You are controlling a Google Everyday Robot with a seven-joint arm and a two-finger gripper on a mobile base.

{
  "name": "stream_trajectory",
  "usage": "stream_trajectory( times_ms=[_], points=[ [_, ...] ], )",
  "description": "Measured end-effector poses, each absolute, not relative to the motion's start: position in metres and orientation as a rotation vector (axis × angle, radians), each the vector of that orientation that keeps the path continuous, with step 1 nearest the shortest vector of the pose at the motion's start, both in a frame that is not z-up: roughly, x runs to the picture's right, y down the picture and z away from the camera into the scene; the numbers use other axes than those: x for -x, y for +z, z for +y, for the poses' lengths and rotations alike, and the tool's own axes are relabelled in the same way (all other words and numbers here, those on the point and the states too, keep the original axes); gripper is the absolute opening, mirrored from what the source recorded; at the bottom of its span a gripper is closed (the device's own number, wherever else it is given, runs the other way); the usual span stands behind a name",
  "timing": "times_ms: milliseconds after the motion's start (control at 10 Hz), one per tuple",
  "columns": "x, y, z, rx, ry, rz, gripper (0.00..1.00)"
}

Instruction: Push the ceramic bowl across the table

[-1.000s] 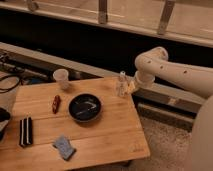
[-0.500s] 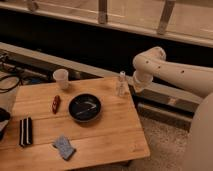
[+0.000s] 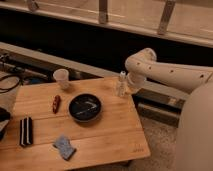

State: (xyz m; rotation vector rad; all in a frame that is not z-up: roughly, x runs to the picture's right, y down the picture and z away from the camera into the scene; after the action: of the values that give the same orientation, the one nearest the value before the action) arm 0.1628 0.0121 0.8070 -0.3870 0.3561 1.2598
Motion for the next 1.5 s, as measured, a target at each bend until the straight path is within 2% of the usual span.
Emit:
stream_trajectory(
  times_ms=[300, 1500],
  points=[
    [-0.142, 0.828, 0.016, 0.405, 1.224, 0.364, 0.00],
    [-0.089, 0.874, 0.033, 0.422, 1.150, 0.388, 0.00]
  ],
)
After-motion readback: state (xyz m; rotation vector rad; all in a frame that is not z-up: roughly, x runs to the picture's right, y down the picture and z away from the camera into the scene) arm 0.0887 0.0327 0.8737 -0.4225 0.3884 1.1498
